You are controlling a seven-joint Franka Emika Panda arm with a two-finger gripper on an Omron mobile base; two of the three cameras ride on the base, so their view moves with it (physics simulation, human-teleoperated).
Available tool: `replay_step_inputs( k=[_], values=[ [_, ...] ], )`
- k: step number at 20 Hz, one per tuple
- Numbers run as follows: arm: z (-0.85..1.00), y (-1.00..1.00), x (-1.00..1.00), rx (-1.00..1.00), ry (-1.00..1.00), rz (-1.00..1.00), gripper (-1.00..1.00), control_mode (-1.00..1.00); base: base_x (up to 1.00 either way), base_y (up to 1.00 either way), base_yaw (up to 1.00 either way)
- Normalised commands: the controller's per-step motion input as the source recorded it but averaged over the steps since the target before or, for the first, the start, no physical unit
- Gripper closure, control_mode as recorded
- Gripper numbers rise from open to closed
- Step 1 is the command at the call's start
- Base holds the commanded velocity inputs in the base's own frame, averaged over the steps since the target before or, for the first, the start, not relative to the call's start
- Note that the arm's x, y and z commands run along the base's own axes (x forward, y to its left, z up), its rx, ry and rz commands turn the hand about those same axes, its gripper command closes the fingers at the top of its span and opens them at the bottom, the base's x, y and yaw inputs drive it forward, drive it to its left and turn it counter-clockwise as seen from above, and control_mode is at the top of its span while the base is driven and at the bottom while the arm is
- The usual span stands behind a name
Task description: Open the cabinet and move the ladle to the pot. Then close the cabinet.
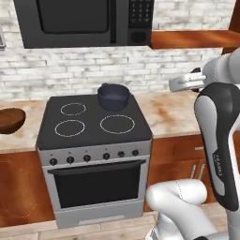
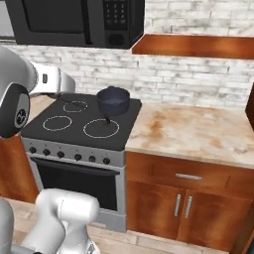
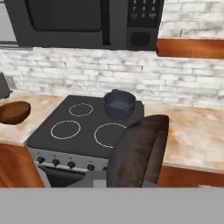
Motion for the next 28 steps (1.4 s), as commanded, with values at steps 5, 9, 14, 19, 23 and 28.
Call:
replay_step_inputs(
  k=[5,9,14,19,23,28],
  values=[
    [0.00,0.00,0.00,0.00,0.00,0.00,1.00,1.00,0.90,0.25,-0.06],
    [0.00,0.00,0.00,0.00,0.00,0.00,1.00,1.00,0.78,0.33,-0.06],
    [0.00,0.00,0.00,0.00,0.00,0.00,1.00,1.00,0.68,0.37,-0.06],
    [0.00,0.00,0.00,0.00,0.00,0.00,1.00,1.00,0.58,0.33,-0.06],
    [0.00,0.00,0.00,0.00,0.00,0.00,1.00,1.00,0.43,0.28,-0.07],
    [-0.09,0.02,0.01,0.06,0.00,-0.03,1.00,-1.00,0.05,0.04,-0.01]
  ],
)
